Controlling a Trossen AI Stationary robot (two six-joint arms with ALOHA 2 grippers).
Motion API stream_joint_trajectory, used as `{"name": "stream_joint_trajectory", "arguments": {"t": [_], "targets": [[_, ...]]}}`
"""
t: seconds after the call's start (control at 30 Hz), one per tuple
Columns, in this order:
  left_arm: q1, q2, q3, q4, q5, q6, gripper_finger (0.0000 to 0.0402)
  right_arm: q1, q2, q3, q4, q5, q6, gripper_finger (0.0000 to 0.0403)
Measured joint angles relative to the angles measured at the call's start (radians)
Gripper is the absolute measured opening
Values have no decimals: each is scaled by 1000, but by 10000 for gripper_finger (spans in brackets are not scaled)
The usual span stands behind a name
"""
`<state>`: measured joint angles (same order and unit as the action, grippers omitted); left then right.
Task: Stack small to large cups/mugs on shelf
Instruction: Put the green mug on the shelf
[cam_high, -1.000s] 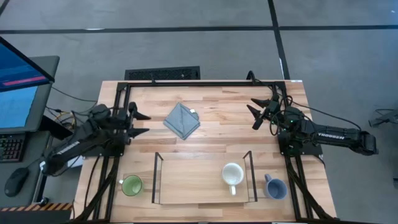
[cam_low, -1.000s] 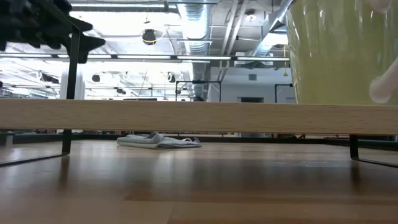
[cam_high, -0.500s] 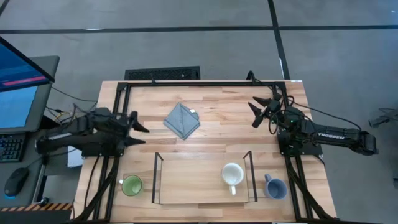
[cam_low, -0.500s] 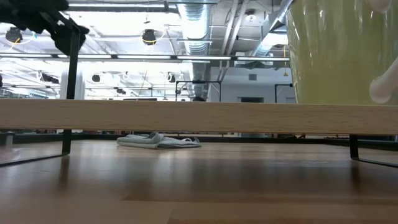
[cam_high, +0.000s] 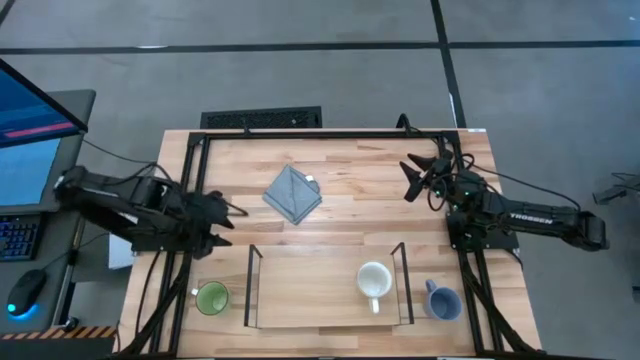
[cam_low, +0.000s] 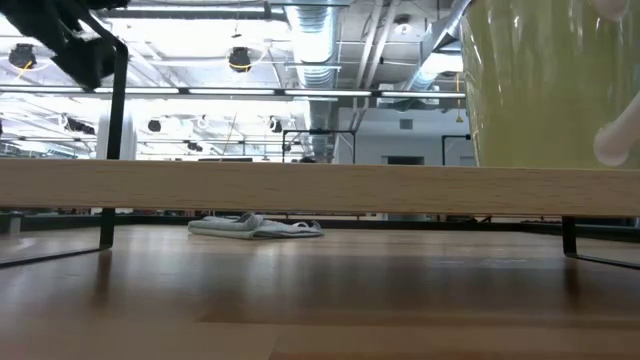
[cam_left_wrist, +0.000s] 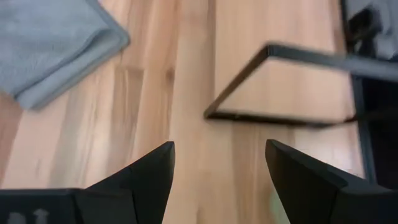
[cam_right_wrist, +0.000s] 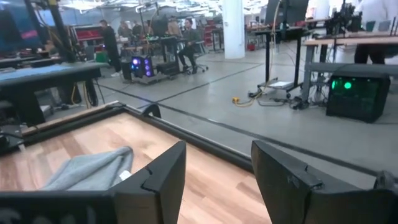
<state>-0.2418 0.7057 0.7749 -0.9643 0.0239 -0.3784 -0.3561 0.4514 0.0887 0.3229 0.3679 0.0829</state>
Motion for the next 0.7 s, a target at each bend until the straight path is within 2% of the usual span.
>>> {"name": "stream_joint_trajectory", "arguments": {"t": [0.07,0.23,0.33,0.7], "targets": [[-46,25,29,-53,-14,1,243,-5,11,0,0,0,20,205],[-147,38,47,-119,99,23,243,-18,44,0,16,0,49,205],[-199,34,46,-150,105,10,243,-21,62,0,45,0,50,205],[-357,34,45,-206,151,-253,243,-21,105,1,105,0,50,205]]}}
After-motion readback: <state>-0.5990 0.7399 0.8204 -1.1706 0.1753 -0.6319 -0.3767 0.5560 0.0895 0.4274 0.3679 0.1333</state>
